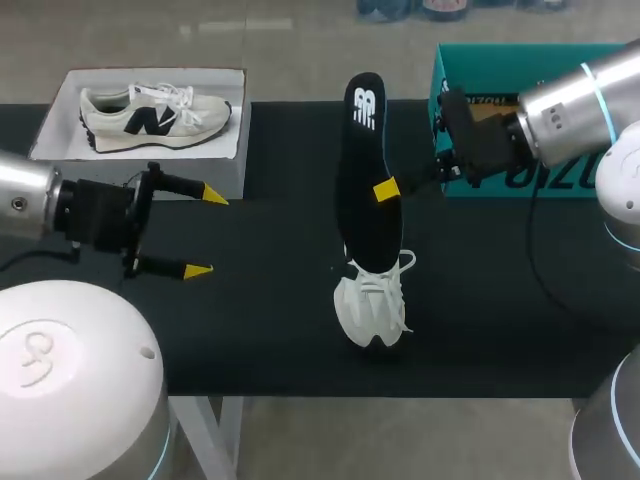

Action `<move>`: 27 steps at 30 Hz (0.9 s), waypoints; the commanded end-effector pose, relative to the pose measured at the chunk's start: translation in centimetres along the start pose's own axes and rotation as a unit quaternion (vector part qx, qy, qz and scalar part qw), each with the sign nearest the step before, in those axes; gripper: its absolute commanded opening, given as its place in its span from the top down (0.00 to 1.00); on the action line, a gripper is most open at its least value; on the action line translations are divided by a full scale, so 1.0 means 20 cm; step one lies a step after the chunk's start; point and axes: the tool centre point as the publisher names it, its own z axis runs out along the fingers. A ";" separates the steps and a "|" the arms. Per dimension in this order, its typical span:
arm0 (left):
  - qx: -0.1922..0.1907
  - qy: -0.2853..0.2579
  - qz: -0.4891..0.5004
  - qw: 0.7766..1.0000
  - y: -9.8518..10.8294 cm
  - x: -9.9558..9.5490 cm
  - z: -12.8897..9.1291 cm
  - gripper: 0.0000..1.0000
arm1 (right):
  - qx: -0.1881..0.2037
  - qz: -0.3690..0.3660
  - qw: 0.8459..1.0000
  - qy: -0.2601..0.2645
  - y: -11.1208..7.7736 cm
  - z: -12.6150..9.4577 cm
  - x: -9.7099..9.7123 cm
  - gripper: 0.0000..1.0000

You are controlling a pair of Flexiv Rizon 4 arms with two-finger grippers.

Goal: Take the shoe out of the shoebox, open the shoe tongue, remove and reinsert the insole, then place the shoe into the shoebox

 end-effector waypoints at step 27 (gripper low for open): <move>-0.140 0.153 -0.095 0.974 0.17 0.00 -0.06 0.00 | 0.000 0.000 1.000 -0.001 0.00 0.00 0.00 1.00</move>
